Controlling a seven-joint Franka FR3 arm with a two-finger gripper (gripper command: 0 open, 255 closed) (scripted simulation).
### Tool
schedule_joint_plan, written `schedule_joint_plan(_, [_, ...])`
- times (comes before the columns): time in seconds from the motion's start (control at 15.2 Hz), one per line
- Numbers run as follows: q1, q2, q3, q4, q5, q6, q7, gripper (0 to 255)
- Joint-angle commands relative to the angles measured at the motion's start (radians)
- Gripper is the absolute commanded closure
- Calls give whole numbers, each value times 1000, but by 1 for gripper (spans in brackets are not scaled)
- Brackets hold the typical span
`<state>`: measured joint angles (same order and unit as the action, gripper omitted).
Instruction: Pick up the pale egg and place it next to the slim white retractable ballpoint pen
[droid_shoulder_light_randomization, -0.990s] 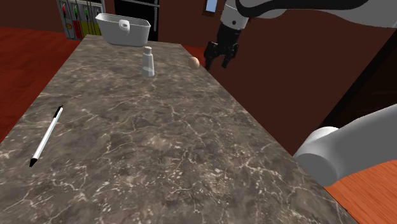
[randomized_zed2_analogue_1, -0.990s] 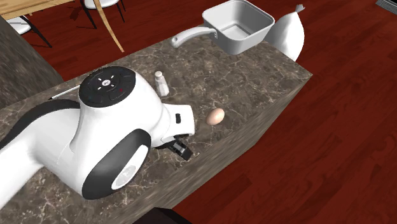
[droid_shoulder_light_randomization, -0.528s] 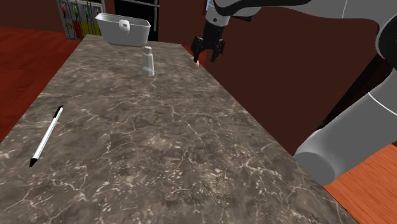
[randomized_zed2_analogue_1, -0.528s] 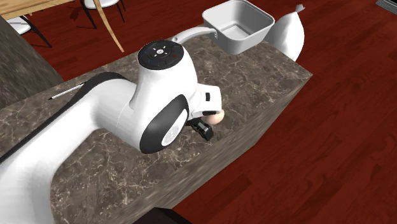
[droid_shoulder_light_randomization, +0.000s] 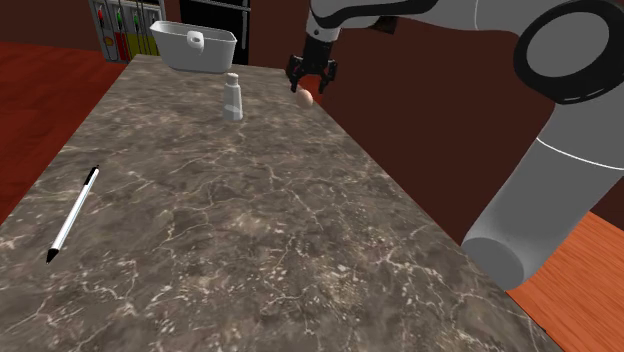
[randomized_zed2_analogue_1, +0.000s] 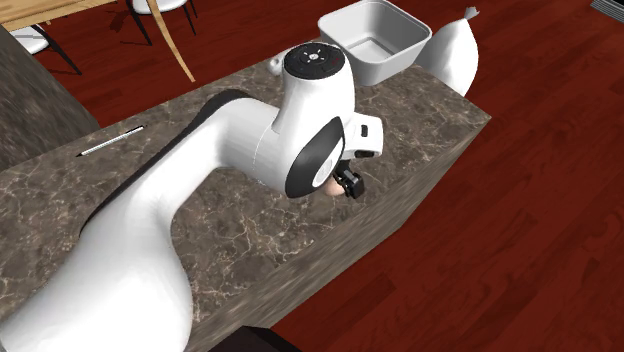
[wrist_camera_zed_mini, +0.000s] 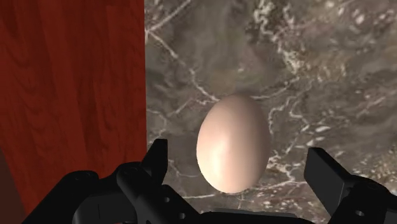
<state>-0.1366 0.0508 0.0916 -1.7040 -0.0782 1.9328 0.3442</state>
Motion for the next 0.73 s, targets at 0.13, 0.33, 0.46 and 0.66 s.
schedule_joint_plan(0.13, [-2,16,-2,-29,-3,46,4,0])
schedule_joint_plan(0.33, [-3,25,-3,-52,-5,77,5,0])
schedule_joint_plan(0.46, [-3,25,-3,-51,-5,77,5,0])
schedule_joint_plan(0.66, [-3,25,-3,-51,-5,77,5,0])
